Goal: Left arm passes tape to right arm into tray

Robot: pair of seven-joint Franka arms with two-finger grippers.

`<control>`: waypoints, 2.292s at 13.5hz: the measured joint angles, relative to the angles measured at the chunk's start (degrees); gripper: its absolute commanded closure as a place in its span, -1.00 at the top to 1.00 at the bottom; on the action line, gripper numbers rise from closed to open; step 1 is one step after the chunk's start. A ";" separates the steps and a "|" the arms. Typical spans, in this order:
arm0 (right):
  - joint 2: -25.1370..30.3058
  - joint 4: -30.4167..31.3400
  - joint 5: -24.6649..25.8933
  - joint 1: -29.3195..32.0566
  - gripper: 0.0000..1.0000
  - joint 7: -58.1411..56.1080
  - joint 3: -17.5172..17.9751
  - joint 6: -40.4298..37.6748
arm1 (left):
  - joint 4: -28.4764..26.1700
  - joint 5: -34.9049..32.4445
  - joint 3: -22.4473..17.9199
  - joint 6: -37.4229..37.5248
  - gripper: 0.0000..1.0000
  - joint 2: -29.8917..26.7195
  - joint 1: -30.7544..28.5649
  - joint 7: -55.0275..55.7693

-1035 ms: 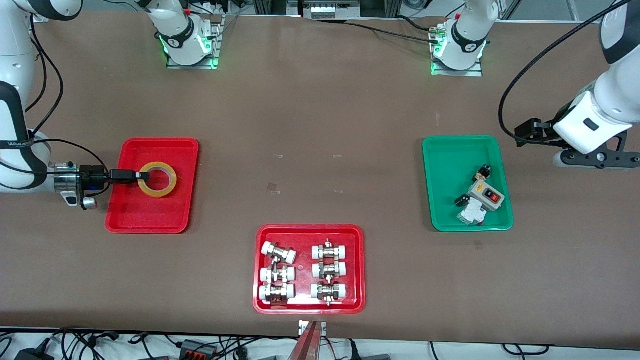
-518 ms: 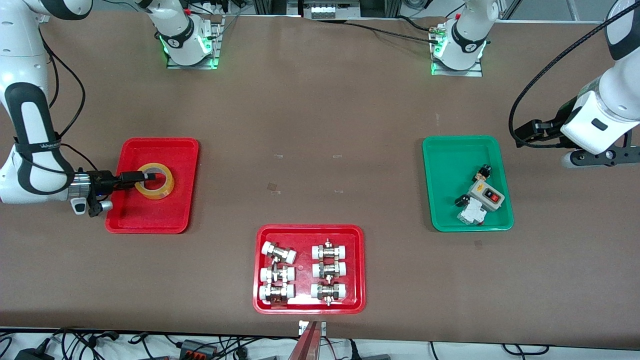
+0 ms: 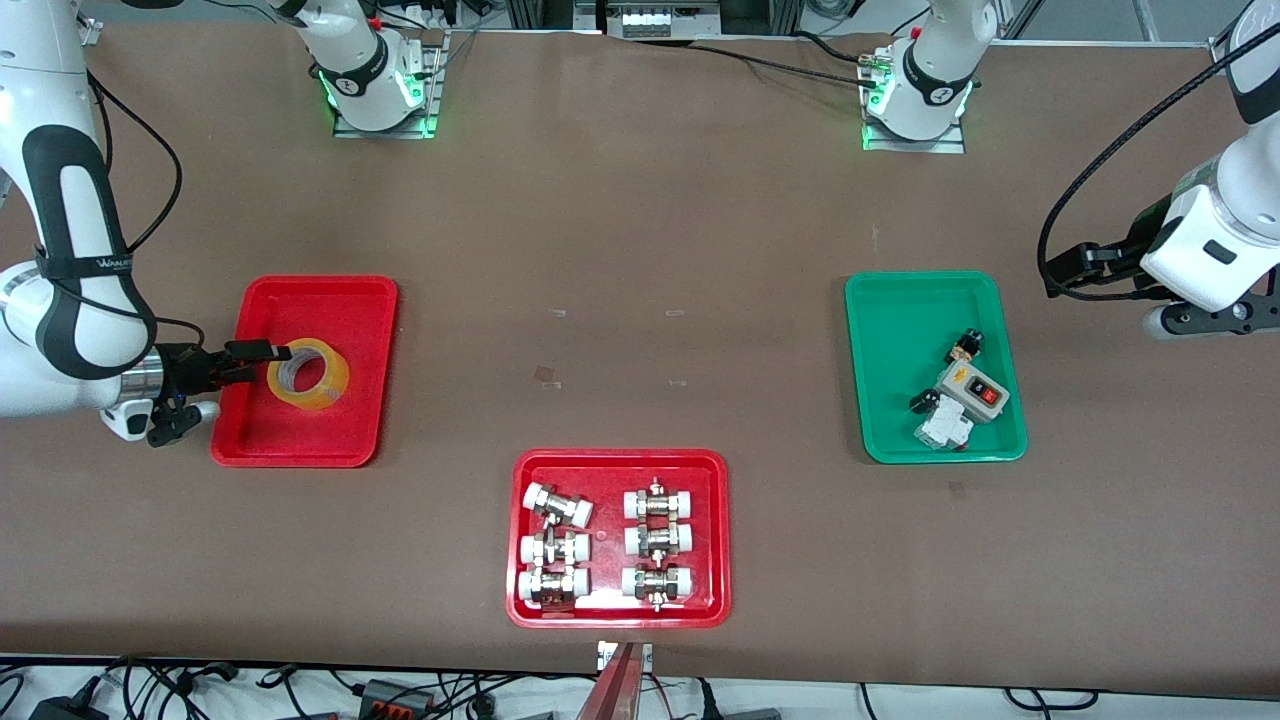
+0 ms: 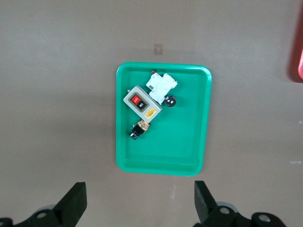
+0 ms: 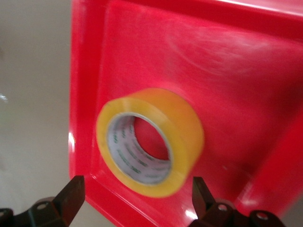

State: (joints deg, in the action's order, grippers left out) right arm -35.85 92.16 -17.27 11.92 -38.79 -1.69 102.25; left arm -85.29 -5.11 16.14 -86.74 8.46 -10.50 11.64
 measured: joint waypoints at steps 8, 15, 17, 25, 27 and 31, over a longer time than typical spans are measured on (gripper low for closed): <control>8.60 -11.45 10.74 -8.53 1.00 30.24 0.53 -9.36 | -0.58 2.97 -7.61 -0.04 1.00 -0.59 4.71 -2.41; 9.02 -26.05 13.05 -8.99 1.00 33.32 -0.19 -18.38 | -0.66 3.26 -7.77 -0.42 1.00 -0.60 4.54 -2.41; 9.68 -26.92 13.08 -9.06 1.00 35.82 -0.19 -18.40 | -0.69 3.72 -7.79 -0.43 1.00 -0.60 4.46 -2.41; 16.78 -20.15 17.84 -10.73 1.00 37.89 -0.07 -11.14 | -0.73 4.62 -7.84 -0.50 1.00 -0.60 4.19 -2.41; 20.05 -15.60 18.13 -10.68 1.00 37.92 -0.08 -9.82 | -0.73 4.72 -7.84 -0.56 1.00 -0.60 4.19 -2.41; 26.30 -6.70 18.50 -10.71 1.00 37.92 -0.05 -6.08 | -0.73 4.76 -7.82 -0.63 1.00 -0.60 4.19 -2.41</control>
State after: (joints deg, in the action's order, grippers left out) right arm -9.55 85.46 1.23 1.21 -0.88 -1.74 96.18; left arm -86.03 -0.35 8.32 -87.38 7.86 -6.30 9.23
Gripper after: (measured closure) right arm 0.000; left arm 0.000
